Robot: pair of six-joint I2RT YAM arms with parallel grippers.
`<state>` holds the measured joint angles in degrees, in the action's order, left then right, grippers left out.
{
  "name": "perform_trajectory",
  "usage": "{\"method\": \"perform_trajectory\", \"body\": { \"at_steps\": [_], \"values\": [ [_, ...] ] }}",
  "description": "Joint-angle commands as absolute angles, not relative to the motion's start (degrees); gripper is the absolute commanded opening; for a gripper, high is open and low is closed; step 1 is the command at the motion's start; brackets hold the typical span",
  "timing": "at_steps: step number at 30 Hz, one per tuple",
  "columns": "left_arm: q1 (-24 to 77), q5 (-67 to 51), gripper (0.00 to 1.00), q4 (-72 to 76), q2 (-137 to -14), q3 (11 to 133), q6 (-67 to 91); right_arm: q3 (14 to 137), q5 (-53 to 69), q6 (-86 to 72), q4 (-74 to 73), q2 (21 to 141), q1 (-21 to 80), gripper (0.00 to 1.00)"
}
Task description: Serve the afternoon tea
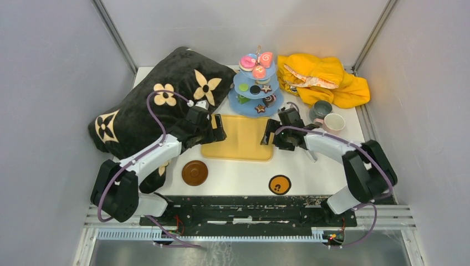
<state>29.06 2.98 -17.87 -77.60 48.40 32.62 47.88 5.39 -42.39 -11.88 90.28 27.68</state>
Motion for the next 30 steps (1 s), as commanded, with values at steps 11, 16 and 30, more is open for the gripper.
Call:
{"method": "perform_trajectory", "body": {
  "at_steps": [11,16,30],
  "values": [
    [29.35,16.46,0.99,-34.54,-71.29,49.26,37.54,44.21,-1.11,-36.59,-44.03,61.14,29.72,0.91],
    [29.27,20.96,0.99,-40.89,-72.53,47.23,46.0,41.09,0.1,-40.05,-48.44,57.58,30.86,0.91],
    [29.18,28.68,0.99,-45.33,-71.12,40.58,57.06,41.49,0.34,-38.5,-50.81,58.49,31.07,0.92]
  ]
}}
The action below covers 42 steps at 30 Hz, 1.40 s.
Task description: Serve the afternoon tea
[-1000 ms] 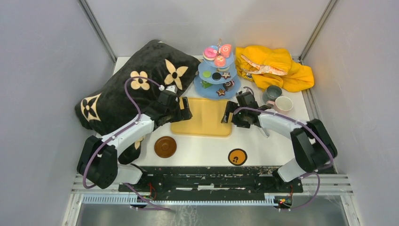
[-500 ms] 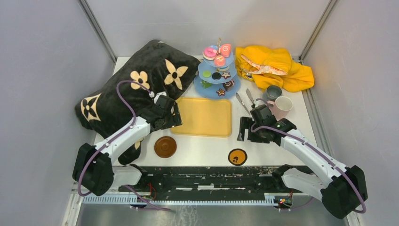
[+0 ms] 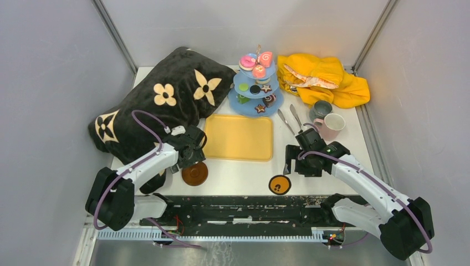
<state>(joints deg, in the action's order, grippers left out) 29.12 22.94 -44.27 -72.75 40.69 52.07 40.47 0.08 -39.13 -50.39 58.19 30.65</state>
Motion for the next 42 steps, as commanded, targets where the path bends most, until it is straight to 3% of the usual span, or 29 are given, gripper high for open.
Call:
{"method": "perform_trajectory", "body": {
  "at_steps": [1,17,30,42],
  "values": [
    [29.15,29.17,0.99,-45.35,-71.23,40.08,57.41,41.63,0.39,-38.5,-50.74,58.66,31.05,0.92],
    [25.39,1.9,1.0,-31.71,-62.83,31.04,46.43,42.62,-0.08,-37.46,-51.36,58.95,31.09,0.93],
    [28.74,-9.39,0.99,-26.66,-64.92,29.71,44.93,35.16,9.66,-43.18,-45.03,57.57,31.07,0.89],
    [33.07,-12.88,0.99,-23.62,-71.6,32.57,40.78,28.87,13.07,-45.86,-30.96,64.83,31.1,0.9]
  ]
}}
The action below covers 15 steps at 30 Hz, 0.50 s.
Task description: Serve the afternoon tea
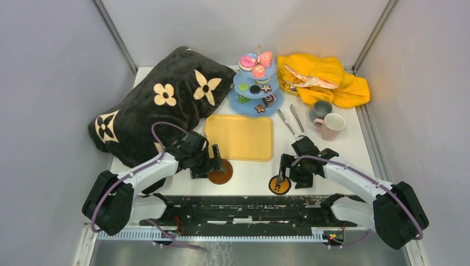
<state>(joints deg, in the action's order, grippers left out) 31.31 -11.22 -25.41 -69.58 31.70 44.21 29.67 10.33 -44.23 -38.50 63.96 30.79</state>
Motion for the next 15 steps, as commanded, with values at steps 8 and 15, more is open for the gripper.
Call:
{"method": "perform_trajectory", "body": {
  "at_steps": [8,15],
  "values": [
    [34.28,-13.26,0.99,-24.87,-73.67,34.7,39.81,29.75,20.38,-47.82,-23.62,68.62,31.07,0.9],
    [34.19,-8.04,1.0,-29.16,-72.78,37.81,37.42,33.76,20.6,-47.46,-20.33,73.53,31.12,0.9]
  ]
}}
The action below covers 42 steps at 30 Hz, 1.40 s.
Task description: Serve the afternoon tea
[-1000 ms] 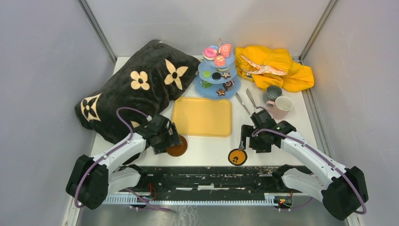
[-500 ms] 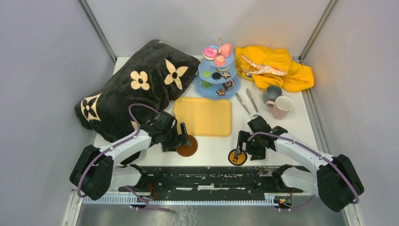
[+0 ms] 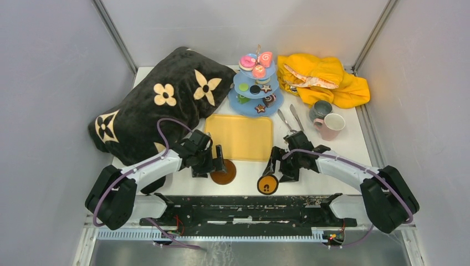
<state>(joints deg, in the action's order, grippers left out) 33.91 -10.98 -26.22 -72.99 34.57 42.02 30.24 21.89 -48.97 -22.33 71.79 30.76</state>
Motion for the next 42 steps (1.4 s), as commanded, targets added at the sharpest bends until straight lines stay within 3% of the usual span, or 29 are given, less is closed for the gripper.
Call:
{"method": "perform_trajectory", "body": {
  "at_steps": [1,5,7,11,14,20,42],
  "values": [
    [34.19,-8.12,1.0,-29.64,-72.33,38.47,36.98,34.32,19.69,-46.03,-22.91,72.58,31.11,0.9],
    [34.19,-8.46,0.99,-31.73,-70.34,41.31,35.24,33.6,14.18,-40.1,-34.82,64.52,32.3,0.84],
    [34.19,-7.71,0.99,-33.74,-70.22,43.51,34.2,33.13,13.58,-38.23,-38.4,61.54,33.24,0.74],
    [34.18,-7.06,0.99,-36.34,-70.02,47.37,32.83,32.41,15.78,-37.69,-39.59,59.39,36.2,0.59],
    [34.18,-6.93,0.99,-36.98,-69.46,49.33,32.41,31.65,17.29,-37.73,-38.17,60.75,39.15,0.52],
    [34.19,-6.03,0.99,-37.59,-69.56,51.23,31.26,32.86,18.83,-37.46,-32.55,67.86,46.01,0.5],
    [34.15,-5.09,0.99,-37.71,-68.6,51.18,31.78,37.94,13.32,-38.13,-21.76,81.38,46.32,0.45]
  ]
}}
